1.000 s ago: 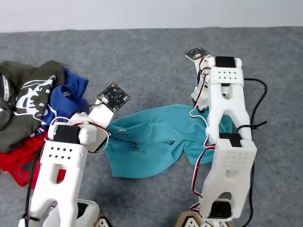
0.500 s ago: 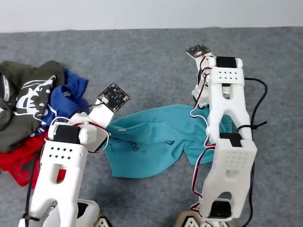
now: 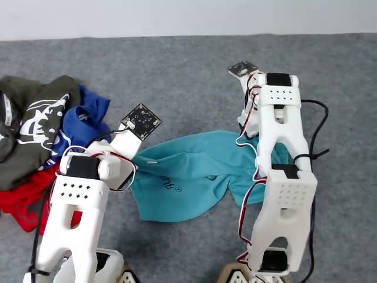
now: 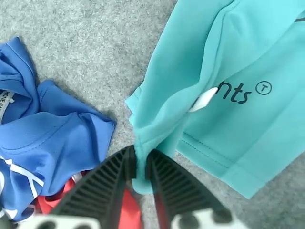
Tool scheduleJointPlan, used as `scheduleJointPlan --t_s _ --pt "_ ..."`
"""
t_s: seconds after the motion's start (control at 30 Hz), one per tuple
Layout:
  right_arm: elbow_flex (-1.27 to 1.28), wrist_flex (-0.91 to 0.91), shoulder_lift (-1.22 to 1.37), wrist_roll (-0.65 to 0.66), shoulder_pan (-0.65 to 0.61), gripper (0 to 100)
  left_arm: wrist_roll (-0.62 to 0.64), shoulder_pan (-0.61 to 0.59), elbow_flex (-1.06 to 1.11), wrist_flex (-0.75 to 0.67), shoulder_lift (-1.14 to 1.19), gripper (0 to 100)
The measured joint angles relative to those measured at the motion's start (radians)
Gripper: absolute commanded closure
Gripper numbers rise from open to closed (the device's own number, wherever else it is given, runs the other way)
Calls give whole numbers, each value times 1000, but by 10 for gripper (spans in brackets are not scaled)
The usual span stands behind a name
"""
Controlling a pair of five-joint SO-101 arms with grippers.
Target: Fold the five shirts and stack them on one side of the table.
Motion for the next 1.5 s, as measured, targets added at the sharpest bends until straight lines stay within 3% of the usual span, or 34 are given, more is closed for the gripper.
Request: scheduleJointPlan --t_s 0.3,0.47,0.8,1.5 --pt "-385 201 0 5 14 989 209 -31 -198 0 0 998" --pt "-531 204 -2 5 23 989 267 -31 -311 0 0 998" --pt "-540 206 -204 5 63 989 336 -31 -497 0 0 998" --pt "-546 130 -839 5 86 989 336 -31 -913 25 0 998"
